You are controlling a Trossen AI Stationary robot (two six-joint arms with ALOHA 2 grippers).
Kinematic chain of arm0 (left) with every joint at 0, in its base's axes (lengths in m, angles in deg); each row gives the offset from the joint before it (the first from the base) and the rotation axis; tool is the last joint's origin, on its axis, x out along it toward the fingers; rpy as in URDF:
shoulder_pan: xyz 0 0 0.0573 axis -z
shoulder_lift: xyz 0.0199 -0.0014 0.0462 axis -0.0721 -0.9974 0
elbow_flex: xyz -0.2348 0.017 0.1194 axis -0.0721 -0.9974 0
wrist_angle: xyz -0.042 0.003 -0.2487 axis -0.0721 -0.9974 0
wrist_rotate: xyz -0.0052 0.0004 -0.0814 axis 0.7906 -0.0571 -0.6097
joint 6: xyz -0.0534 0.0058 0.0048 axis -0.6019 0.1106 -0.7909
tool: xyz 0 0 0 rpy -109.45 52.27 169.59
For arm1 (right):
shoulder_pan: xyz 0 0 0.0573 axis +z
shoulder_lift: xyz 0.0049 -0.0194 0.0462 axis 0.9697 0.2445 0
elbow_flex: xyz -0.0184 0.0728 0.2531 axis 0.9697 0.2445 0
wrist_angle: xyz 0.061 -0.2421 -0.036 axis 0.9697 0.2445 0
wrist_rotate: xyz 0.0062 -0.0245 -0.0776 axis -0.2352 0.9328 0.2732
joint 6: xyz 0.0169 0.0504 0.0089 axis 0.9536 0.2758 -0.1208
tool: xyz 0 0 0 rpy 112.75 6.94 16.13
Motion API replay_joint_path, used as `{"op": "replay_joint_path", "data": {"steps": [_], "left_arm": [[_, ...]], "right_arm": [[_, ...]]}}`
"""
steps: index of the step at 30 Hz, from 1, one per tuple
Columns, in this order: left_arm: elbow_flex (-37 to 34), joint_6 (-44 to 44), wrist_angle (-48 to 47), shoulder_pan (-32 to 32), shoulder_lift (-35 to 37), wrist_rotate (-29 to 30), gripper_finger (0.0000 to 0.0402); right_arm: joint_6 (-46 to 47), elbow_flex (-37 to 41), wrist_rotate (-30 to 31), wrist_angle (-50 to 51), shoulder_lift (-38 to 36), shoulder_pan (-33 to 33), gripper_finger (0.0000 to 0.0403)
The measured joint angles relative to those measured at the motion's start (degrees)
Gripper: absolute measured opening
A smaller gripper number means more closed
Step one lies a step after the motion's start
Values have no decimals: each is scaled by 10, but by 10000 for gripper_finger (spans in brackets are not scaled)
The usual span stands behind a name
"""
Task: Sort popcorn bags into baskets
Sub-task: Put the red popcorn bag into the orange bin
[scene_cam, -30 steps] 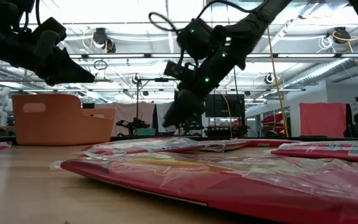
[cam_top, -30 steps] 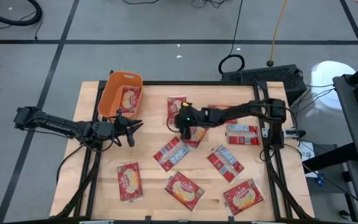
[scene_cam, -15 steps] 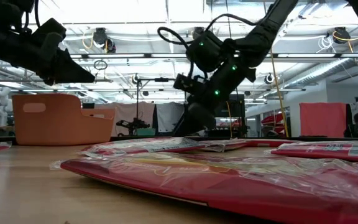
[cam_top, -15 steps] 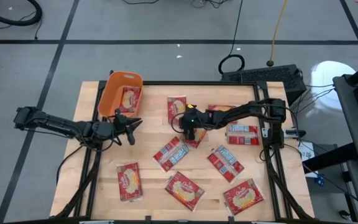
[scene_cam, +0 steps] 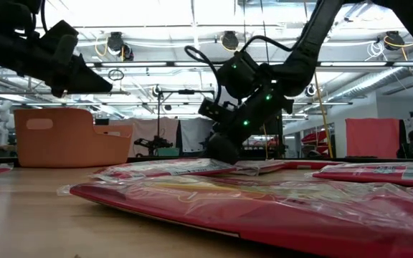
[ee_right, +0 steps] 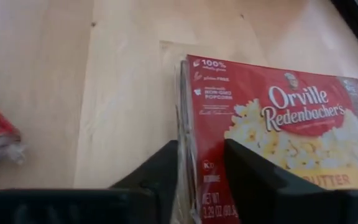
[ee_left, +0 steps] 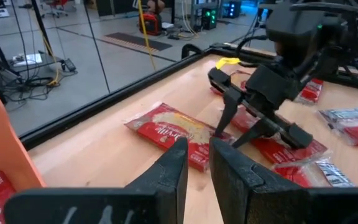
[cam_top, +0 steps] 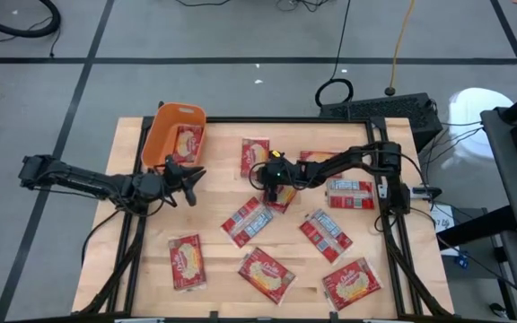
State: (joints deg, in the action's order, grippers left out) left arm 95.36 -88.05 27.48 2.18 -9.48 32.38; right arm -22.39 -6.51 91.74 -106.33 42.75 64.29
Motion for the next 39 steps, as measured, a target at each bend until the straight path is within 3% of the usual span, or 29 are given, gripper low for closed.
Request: {"op": "replay_joint_path", "data": {"steps": [4, 6, 10, 15, 21, 27, 34, 39], "left_arm": [[0, 7, 38, 0, -21, 0, 69], [0, 14, 66, -1, -36, 0, 69], [0, 7, 129, -6, -81, -1, 69], [25, 6, 141, -7, -156, -14, 86], [76, 26, 138, -19, -275, -14, 167], [161, 166, 134, -23, -420, 25, 240], [217, 272, 127, -64, -540, 24, 243], [224, 316, 129, -96, -583, -3, 230]], "right_arm": [[1, 0, 15, -6, -2, 3, 29], [-1, 1, 15, -10, -6, 3, 8], [7, 3, 17, -38, -20, 4, 9], [46, 3, 16, -57, -53, -1, 2], [60, 2, 6, -56, -75, -3, 0], [72, 2, -18, -52, -76, -4, 0], [72, 2, -34, -45, -76, -5, 0], [74, 2, -53, -42, -76, -5, 0]]}}
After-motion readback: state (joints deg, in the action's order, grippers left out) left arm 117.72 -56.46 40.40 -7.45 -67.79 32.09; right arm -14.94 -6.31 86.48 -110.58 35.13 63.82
